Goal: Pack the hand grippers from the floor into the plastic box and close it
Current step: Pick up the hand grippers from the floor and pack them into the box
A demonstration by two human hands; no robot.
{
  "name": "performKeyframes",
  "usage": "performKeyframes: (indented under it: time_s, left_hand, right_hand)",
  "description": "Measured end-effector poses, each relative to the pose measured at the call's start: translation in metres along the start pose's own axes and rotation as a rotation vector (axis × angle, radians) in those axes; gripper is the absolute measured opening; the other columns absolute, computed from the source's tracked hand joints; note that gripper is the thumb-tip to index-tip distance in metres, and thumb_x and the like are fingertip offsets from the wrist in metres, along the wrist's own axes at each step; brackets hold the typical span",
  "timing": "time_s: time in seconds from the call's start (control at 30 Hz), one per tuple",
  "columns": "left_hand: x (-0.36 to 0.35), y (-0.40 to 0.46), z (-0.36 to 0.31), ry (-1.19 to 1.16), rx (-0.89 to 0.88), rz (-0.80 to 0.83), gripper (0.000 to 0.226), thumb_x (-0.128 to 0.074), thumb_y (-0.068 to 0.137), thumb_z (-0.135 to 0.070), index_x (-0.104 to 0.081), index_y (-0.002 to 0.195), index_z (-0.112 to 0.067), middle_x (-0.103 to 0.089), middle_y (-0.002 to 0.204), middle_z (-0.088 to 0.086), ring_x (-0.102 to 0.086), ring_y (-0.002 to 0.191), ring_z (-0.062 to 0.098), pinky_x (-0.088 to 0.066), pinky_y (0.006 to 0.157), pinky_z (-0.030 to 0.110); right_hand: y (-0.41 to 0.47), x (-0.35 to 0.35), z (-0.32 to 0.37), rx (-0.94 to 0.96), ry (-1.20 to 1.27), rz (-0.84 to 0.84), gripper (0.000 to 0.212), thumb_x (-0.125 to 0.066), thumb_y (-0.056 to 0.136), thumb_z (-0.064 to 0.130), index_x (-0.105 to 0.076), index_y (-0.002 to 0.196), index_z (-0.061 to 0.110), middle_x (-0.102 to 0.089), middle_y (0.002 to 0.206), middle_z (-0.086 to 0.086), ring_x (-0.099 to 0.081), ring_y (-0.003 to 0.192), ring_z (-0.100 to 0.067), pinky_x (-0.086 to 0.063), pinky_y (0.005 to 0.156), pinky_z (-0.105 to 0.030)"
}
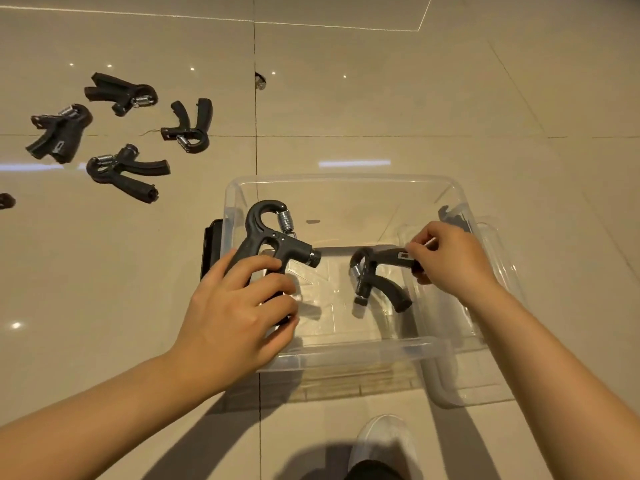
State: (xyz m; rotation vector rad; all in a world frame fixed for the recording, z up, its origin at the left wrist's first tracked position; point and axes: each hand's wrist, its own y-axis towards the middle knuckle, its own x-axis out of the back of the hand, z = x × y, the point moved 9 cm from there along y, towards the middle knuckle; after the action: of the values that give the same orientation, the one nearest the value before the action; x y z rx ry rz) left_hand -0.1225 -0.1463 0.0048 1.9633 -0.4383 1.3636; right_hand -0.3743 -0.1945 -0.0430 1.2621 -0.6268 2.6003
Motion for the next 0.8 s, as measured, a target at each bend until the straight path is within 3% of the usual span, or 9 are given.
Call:
performKeyframes:
  time_s: [0.07,0.13,0.23,0.33,0.4,0.47,0.6,0.7,0.8]
  left_hand:
    - [-0.002,-0.001,0.001,0.011,0.007,0.003,0.017,-0.058,0.083,-0.031,-0.071,0.079,-0.021,-0.068,0.093,-0.007,-0.056,0.107,0.023,-0.042,0.094,0.046]
    - [-0.003,-0.003,0.003,0.007,0.010,-0.007,0.015,-0.060,0.082,-0.031,-0.071,0.080,-0.022,-0.068,0.094,-0.006,-0.057,0.107,0.024,-0.043,0.094,0.049]
    - [-0.001,-0.004,0.003,-0.019,-0.004,-0.046,0.013,-0.061,0.082,-0.030,-0.071,0.079,-0.021,-0.068,0.094,-0.006,-0.058,0.106,0.024,-0.044,0.092,0.050]
    - [0.002,-0.002,0.002,-0.033,-0.023,-0.076,0.013,-0.061,0.082,-0.029,-0.069,0.075,-0.021,-0.068,0.092,-0.006,-0.057,0.105,0.022,-0.043,0.092,0.046]
    - [0.002,-0.002,0.002,-0.044,-0.021,-0.082,0.014,-0.062,0.082,-0.029,-0.069,0.073,-0.020,-0.069,0.091,-0.006,-0.056,0.105,0.022,-0.043,0.092,0.046]
    - [0.001,-0.002,0.003,-0.051,-0.014,-0.084,0.014,-0.062,0.081,-0.029,-0.070,0.073,-0.020,-0.069,0.091,-0.006,-0.056,0.105,0.022,-0.043,0.091,0.046]
    - [-0.001,-0.003,0.003,-0.045,-0.014,-0.076,0.012,-0.064,0.080,-0.029,-0.071,0.075,-0.021,-0.069,0.092,-0.006,-0.057,0.105,0.022,-0.041,0.095,0.045]
    - [0.000,-0.002,0.002,-0.049,-0.009,-0.071,0.012,-0.064,0.080,-0.029,-0.071,0.075,-0.021,-0.069,0.092,-0.006,-0.057,0.105,0.022,-0.040,0.095,0.044]
    - [0.000,-0.002,0.003,-0.053,-0.005,-0.066,0.012,-0.064,0.081,-0.029,-0.071,0.075,-0.021,-0.069,0.092,-0.006,-0.058,0.105,0.022,-0.041,0.095,0.045]
  right_hand:
    - [0.005,-0.008,-0.002,-0.055,0.057,0.014,0.009,-0.057,0.092,0.020,-0.057,0.084,0.014,-0.067,0.077,-0.008,-0.068,0.062,-0.020,-0.059,0.066,-0.041]
    - [0.008,-0.029,-0.005,-0.055,-0.128,0.129,0.010,-0.057,0.092,0.022,-0.055,0.086,0.014,-0.067,0.079,-0.007,-0.068,0.067,-0.021,-0.058,0.070,-0.042]
    - [0.004,-0.067,-0.024,-0.074,-0.515,0.413,0.020,-0.058,0.091,0.020,-0.052,0.109,0.012,-0.063,0.100,-0.010,-0.064,0.086,-0.025,-0.055,0.078,-0.038]
    - [-0.002,-0.080,-0.032,-0.086,-0.664,0.585,0.036,-0.057,0.091,0.020,-0.049,0.125,0.012,-0.056,0.114,-0.009,-0.057,0.097,-0.024,-0.050,0.077,-0.031]
    - [-0.003,-0.088,-0.019,0.030,-0.701,0.647,0.041,-0.057,0.092,0.025,-0.046,0.131,0.019,-0.054,0.125,-0.007,-0.052,0.103,-0.023,-0.041,0.072,-0.024]
    - [-0.006,-0.105,-0.002,0.251,-0.813,0.716,0.044,-0.054,0.092,0.022,-0.045,0.134,0.028,-0.048,0.134,-0.003,-0.048,0.112,-0.022,-0.040,0.078,-0.025]
    - [-0.025,-0.146,0.005,0.682,-1.067,0.853,0.051,-0.051,0.089,0.015,-0.047,0.132,0.042,-0.023,0.152,0.003,-0.020,0.138,-0.025,-0.035,0.101,-0.045]
    - [-0.025,-0.156,-0.006,0.707,-1.158,0.915,0.052,-0.051,0.090,0.014,-0.045,0.133,0.043,-0.023,0.147,0.006,-0.009,0.140,-0.024,-0.037,0.096,-0.050]
    - [-0.015,-0.151,-0.015,0.585,-1.188,0.888,0.049,-0.050,0.091,0.011,-0.047,0.129,0.041,-0.021,0.147,0.010,-0.003,0.141,-0.023,-0.040,0.091,-0.052]
